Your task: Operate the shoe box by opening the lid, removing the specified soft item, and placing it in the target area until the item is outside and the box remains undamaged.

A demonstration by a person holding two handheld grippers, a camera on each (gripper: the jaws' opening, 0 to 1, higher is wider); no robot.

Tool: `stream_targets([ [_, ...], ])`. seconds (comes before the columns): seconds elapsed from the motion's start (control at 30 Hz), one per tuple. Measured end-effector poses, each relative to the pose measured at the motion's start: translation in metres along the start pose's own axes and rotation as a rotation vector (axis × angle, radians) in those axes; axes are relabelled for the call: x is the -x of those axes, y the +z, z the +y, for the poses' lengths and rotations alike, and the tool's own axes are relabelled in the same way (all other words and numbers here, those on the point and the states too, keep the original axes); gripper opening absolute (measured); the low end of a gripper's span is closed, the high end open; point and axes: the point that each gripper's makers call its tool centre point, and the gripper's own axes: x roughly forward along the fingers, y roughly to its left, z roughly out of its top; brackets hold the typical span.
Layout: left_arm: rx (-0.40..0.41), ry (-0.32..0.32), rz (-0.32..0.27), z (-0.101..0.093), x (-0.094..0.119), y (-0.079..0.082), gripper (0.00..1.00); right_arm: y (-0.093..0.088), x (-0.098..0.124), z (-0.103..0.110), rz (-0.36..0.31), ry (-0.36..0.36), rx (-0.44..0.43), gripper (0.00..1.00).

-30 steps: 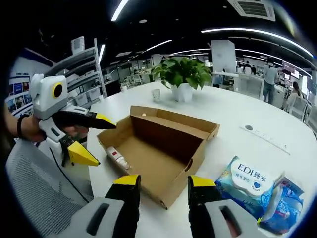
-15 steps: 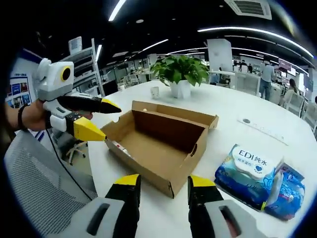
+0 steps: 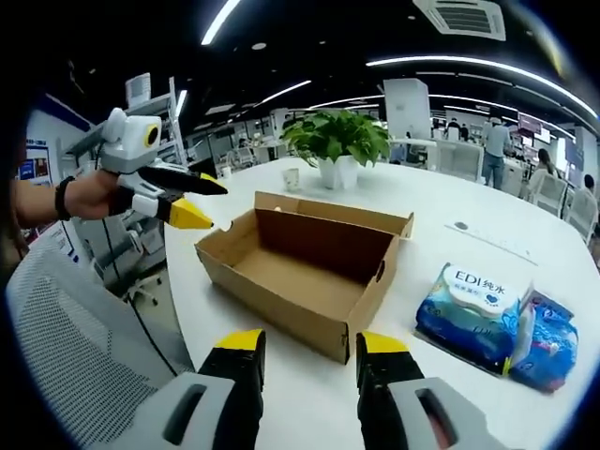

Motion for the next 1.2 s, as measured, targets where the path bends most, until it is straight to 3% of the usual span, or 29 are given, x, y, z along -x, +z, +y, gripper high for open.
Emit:
stream_targets([
  [0.13, -0.117, -0.037, 0.072, 0.017, -0.001, -0.015, 0.58, 0.0, 0.006, 0.002, -0.016, -0.016, -0.014, 0.37],
  [0.27, -0.119, -0.056, 0.097, 0.033, -0.009, -0.019, 0.57, 0.0, 0.008, 0.001, -0.016, -0.028, -0.012, 0.37],
  [0.33, -0.138, -0.077, 0.112, 0.032, -0.013, -0.019, 0.57, 0.002, 0.009, 0.001, -0.02, -0.033, -0.012, 0.37],
  [0.5, -0.29, -0.164, 0.179, 0.026, -0.029, -0.023, 0.58, 0.007, 0.014, 0.001, -0.035, -0.051, -0.026, 0.37],
  [0.73, -0.43, -0.292, 0.295, 0.015, -0.046, -0.043, 0.58, 0.003, 0.017, 0.001, -0.025, -0.059, -0.022, 0.37],
  [0.93, -0.47, -0.353, 0.365, 0.011, -0.058, -0.063, 0.58, 0.003, 0.017, 0.001, -0.025, -0.065, -0.021, 0.37],
  [1.2, -0.418, -0.407, 0.416, 0.009, -0.066, -0.082, 0.58, -0.001, 0.015, 0.001, -0.008, -0.063, -0.027, 0.37],
])
